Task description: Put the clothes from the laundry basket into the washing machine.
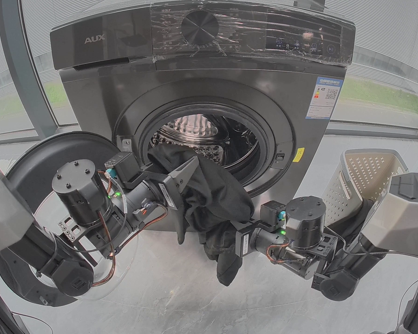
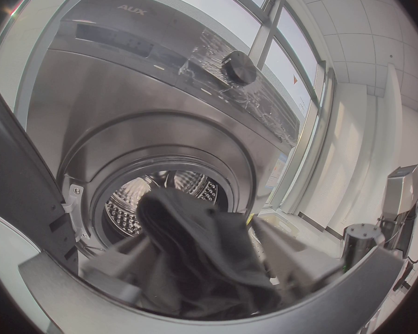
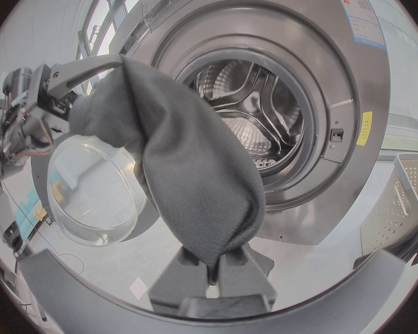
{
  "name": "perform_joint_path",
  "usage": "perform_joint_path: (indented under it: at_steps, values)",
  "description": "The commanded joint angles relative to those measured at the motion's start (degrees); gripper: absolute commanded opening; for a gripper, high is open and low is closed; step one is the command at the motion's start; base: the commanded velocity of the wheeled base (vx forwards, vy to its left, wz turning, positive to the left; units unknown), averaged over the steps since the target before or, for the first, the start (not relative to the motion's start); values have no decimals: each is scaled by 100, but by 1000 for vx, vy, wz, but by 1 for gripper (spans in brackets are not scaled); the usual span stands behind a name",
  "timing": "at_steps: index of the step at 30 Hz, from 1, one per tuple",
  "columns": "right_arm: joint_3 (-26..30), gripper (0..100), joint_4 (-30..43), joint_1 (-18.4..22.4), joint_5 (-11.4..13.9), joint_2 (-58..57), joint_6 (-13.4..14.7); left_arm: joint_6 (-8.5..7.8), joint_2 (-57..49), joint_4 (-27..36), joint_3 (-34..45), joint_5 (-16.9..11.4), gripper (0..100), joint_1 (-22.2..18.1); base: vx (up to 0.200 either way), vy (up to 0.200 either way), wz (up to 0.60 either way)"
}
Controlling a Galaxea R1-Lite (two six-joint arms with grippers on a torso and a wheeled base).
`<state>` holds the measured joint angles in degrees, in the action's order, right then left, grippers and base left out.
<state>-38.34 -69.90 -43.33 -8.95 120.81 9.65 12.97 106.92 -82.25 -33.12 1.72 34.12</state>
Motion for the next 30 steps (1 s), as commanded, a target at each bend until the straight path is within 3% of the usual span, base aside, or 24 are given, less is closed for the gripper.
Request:
perform_joint_path:
  at_steps: [1, 9, 17, 30]
  values:
    - [213, 0, 3, 70, 104, -506, 1, 4, 197, -54, 7, 30, 100, -248, 0, 0, 0]
    - [160, 0, -59, 105, 262, -778, 36, 12, 382, -406, 139, 57, 100, -318, 0, 0, 0]
    - [-148, 0, -85, 114, 253, -805, 186, 21, 408, -485, 473, -14, 100, -310, 0, 0, 0]
    - [-139, 0, -32, 184, 183, -805, 195, 21, 426, -652, 482, -14, 100, -213, 0, 0, 0]
